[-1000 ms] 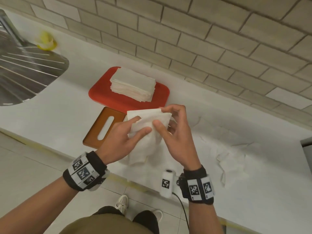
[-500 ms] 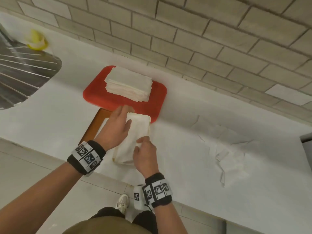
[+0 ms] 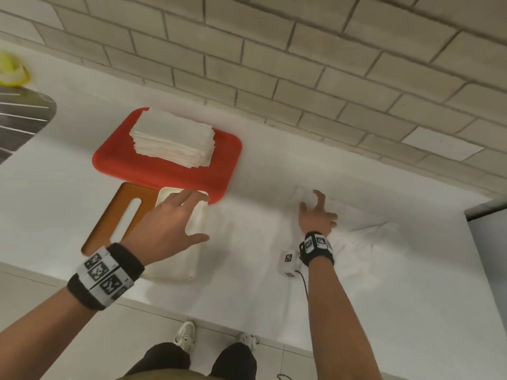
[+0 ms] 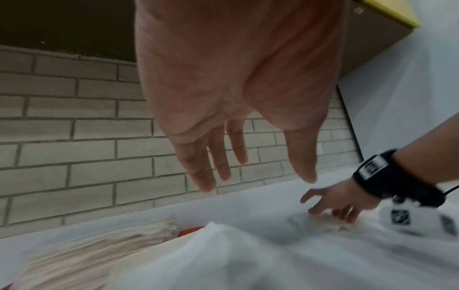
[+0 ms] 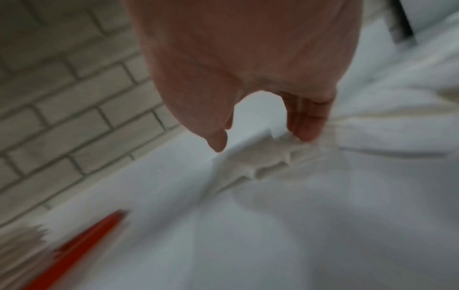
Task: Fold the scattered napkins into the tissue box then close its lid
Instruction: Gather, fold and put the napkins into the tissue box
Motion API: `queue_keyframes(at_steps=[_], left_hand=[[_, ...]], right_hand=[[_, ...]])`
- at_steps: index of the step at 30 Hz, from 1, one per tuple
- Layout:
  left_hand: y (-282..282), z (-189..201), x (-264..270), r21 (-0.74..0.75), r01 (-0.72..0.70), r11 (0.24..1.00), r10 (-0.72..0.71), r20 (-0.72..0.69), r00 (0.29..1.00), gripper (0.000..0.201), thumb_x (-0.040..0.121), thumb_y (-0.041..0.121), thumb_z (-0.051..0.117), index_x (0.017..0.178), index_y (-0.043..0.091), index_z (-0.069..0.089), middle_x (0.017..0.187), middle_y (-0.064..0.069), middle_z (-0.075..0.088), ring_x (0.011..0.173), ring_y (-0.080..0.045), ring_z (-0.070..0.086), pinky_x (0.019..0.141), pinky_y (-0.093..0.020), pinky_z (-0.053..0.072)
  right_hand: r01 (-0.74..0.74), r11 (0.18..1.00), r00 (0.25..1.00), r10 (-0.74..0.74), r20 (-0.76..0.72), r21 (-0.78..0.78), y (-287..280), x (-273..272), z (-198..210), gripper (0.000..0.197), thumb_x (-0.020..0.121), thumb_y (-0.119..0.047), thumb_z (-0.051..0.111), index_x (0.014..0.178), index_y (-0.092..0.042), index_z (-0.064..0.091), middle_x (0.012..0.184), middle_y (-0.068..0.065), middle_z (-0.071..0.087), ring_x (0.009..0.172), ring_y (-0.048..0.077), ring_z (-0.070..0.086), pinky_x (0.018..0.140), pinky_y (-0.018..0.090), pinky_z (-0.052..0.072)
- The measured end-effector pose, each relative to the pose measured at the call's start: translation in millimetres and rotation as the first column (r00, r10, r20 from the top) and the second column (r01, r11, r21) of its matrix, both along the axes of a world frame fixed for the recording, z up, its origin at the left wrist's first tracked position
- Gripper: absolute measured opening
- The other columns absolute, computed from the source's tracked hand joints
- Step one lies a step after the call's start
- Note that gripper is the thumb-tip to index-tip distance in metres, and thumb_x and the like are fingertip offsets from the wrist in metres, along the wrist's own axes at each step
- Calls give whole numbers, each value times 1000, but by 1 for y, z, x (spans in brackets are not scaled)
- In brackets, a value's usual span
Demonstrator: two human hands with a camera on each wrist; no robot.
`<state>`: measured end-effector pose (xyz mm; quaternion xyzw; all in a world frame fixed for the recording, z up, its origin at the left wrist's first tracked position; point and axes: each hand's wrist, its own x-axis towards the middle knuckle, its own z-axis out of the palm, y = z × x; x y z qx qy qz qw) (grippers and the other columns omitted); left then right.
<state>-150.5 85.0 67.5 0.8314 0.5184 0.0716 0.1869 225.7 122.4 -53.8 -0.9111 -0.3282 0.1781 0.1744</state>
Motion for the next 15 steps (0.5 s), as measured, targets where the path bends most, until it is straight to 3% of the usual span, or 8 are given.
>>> queue_keyframes(at_steps=[1,3,6,9,12,14,15], left_hand=[[-4,2,13,42,1,999,-4,61,998,76,85,56,84,147,32,47,151,9,54,136,-20,54,100,-41,57],[-12,2,43,75,3,997,-15,160,987,60,89,50,82,139,33,54,138,10,62,124,-16,59,93,-39,58],[-17,-12,88,43,-38,998,24,291,956,37,94,44,78,125,31,63,125,15,67,105,-5,61,89,-31,57],[-16,-31,138,-108,-104,989,142,456,879,19,101,44,69,108,27,69,107,15,74,99,-1,68,84,-26,59],[-12,-60,183,-357,-216,909,365,428,827,57,97,76,50,105,23,69,100,9,77,94,-10,73,89,-34,58],[-9,-82,209,-579,-277,767,562,398,725,81,85,91,41,104,19,71,98,2,79,90,-20,76,92,-41,60],[-9,-91,221,-703,-263,661,659,376,651,86,83,93,42,105,16,74,97,-2,81,90,-24,78,92,-43,62]], right_hand=[[-24,998,1000,25,7,-66,9,13,-7,50,103,-54,55,151,-52,39,141,27,41,124,47,48,108,54,46],[-88,992,996,86,-24,-95,22,29,-14,35,104,-43,55,139,-49,55,148,19,46,134,45,44,112,51,41],[-194,969,963,217,-158,152,26,40,-8,28,100,-10,60,104,-34,75,132,4,71,125,30,64,105,33,48],[-97,927,874,254,-415,363,-2,40,14,29,96,-7,68,104,-32,80,127,-7,74,116,15,69,101,30,55],[-101,881,756,369,-541,461,-50,35,33,35,94,-7,71,113,-36,79,130,-12,72,115,7,68,93,22,55],[-141,876,684,423,-595,460,-84,37,36,41,92,-6,74,117,-38,77,132,-16,70,114,4,67,89,21,55],[-163,884,647,431,-629,438,-100,39,34,45,91,-6,75,120,-40,75,134,-19,68,119,0,63,93,21,54]])
